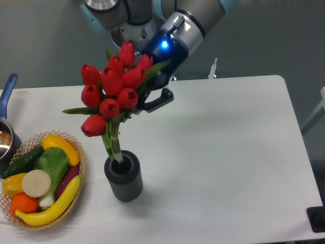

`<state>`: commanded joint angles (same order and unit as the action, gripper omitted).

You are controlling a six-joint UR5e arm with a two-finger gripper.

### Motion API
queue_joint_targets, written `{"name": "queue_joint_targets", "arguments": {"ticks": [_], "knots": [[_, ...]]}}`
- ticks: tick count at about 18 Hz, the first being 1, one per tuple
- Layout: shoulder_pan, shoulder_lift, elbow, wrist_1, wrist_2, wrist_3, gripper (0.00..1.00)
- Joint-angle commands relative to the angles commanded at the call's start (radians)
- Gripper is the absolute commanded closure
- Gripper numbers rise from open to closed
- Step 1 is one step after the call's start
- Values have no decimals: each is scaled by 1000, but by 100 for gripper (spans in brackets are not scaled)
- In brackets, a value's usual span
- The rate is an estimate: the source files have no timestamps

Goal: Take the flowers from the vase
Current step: 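Lift the tulips straight up out of the black vase, then hold the tulips raised above the table beside the vase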

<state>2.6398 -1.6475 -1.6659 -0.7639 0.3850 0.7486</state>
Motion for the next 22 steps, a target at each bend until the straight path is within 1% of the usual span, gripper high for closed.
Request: {"name": "queue_joint_targets", "arguments": {"ticks": [2, 4, 7, 11, 14, 22], "knots": [[29, -9, -12, 2, 0, 12, 56], [74, -18, -11, 3, 0, 34, 56], [91, -61, 12, 5, 0, 58, 56], [155, -84, 6, 5, 0, 138, 56], [167, -78, -31, 5, 0, 179, 56], [173, -71, -40, 6, -2, 178, 56]]}}
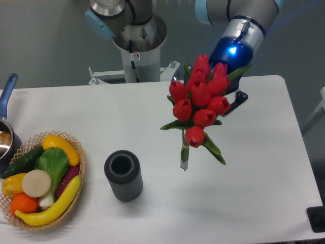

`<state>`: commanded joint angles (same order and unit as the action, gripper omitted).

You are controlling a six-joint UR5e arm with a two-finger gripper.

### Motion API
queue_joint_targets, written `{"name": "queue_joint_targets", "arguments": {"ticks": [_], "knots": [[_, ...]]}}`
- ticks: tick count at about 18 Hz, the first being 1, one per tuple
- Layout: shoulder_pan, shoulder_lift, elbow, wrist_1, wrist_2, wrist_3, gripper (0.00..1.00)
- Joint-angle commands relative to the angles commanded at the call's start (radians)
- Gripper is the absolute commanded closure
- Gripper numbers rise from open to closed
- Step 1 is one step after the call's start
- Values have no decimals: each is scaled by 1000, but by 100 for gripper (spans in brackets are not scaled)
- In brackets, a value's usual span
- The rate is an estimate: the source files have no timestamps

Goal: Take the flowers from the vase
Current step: 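Hold the tulips raised above the table beside the vase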

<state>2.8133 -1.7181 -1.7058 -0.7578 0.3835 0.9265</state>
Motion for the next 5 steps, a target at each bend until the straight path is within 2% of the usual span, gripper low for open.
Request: {"name": "queue_joint_targets", "arguments": {"ticks": [5], "knots": [[0, 0, 5, -2, 0, -2, 55]]}}
